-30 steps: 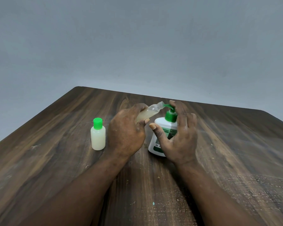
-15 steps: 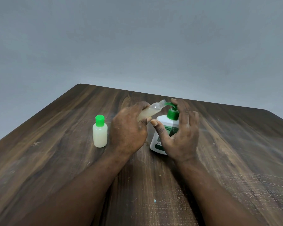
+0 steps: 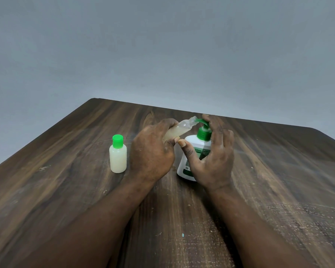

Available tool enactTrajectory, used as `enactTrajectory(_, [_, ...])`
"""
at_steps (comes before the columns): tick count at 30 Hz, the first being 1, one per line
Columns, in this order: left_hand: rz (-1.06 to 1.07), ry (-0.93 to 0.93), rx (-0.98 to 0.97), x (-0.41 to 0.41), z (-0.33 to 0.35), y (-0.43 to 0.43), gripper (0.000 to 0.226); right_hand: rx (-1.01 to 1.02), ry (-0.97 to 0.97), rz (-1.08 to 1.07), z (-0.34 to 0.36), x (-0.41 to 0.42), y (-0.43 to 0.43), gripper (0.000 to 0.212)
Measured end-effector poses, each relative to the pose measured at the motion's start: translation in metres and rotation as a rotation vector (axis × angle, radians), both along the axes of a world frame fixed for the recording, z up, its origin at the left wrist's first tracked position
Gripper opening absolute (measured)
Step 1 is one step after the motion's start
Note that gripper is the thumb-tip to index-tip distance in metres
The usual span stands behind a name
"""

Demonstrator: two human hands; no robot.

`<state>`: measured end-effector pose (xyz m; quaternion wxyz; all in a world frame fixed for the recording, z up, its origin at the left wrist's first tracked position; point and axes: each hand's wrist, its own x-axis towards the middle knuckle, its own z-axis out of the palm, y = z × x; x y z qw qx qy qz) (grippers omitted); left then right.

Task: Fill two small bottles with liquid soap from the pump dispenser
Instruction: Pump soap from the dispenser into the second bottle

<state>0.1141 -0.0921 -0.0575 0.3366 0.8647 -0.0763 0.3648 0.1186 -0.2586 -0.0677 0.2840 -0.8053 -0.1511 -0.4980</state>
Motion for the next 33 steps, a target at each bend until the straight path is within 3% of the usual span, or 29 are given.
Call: enactTrajectory(33, [-0.007,-0.016,-0.02,0.0,-0.0003,0.0011,0.035,-0.002,-0.003,-0.004,0.0028,0.0016,-0.0017,0.083])
